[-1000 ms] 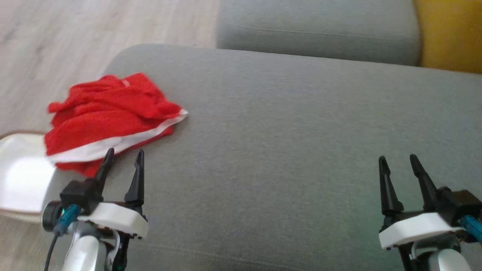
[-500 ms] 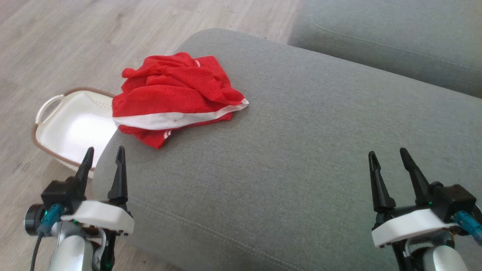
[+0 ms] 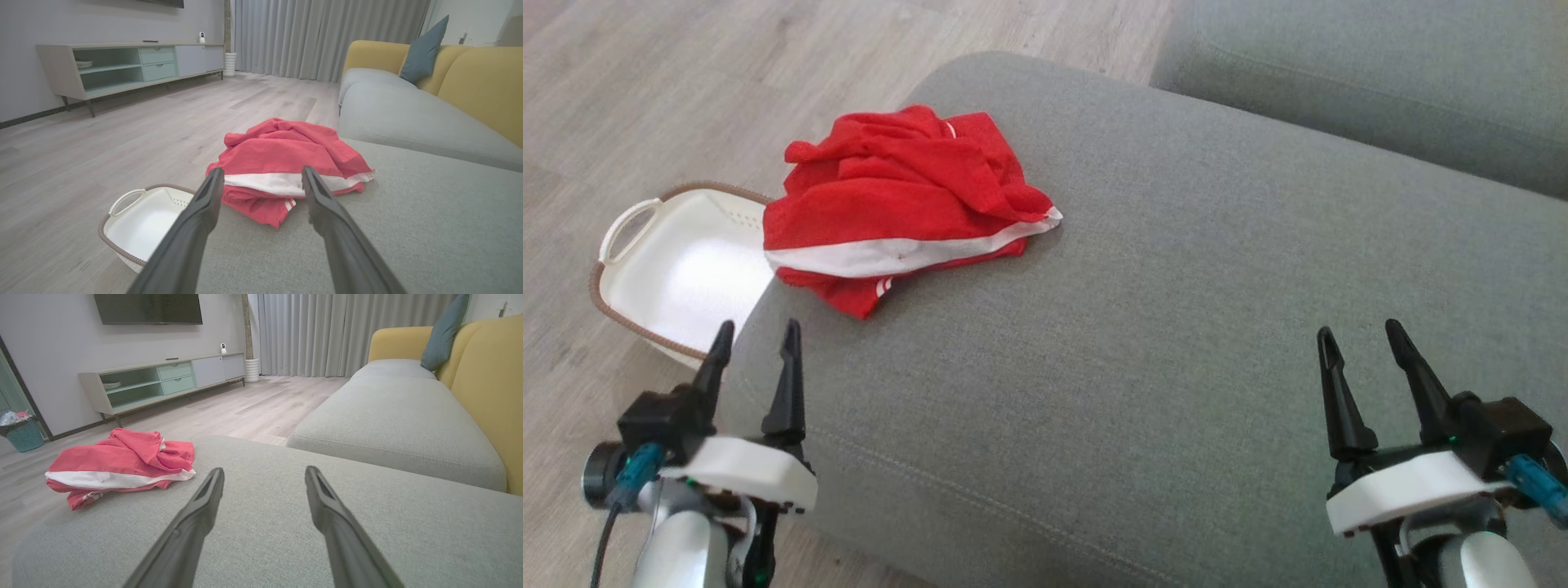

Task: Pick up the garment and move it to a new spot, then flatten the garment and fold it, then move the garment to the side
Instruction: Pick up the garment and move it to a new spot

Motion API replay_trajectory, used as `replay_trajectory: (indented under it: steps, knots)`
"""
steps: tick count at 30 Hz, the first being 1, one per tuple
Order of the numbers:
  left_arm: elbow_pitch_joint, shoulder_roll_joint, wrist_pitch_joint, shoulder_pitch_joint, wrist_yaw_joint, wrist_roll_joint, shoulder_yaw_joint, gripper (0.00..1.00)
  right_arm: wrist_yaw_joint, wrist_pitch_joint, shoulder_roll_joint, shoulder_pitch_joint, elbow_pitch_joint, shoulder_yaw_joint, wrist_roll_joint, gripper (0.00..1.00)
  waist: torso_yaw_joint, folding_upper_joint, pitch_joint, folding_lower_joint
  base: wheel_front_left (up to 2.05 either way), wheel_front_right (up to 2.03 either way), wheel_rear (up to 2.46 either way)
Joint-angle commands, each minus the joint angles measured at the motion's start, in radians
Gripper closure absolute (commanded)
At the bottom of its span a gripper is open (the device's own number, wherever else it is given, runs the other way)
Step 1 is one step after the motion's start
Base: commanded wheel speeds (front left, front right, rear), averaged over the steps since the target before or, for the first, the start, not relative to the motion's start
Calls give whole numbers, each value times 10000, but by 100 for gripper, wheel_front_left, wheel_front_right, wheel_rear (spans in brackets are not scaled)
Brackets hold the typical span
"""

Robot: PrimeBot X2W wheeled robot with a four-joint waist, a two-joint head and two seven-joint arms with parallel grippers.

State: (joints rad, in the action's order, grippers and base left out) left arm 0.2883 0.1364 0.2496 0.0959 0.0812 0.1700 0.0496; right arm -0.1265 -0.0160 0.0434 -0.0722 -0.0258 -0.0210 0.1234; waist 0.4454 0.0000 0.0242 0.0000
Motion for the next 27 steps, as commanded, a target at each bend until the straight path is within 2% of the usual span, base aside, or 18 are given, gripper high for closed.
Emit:
replay_trajectory:
  steps: [1,6,13,21,27]
  knots:
    - [-135,170,122,681,84,63,-288,0,-42,50,68,435,-448,-230,0,0,-76,0,181,0,0,0,0]
    - [502,217,-337,1416,267,340,-12,0,-42,266,68,628,-686,-262,-203,0,-227,0,769,0,0,0,0]
    - [2266,599,-1565,3626,476,1370,601,0,-42,819,68,1142,-1224,-272,-738,0,-584,0,2058,0,0,0,0]
    - [4241,1711,-2987,6256,492,3579,2302,0,-42,1309,120,1601,-1736,-358,-1120,0,-938,0,3101,0,0,0,0]
    - [5395,2434,-4067,7518,493,4623,3374,0,-42,1499,223,1922,-1931,-476,-1151,0,-1209,0,3514,0,0,0,0]
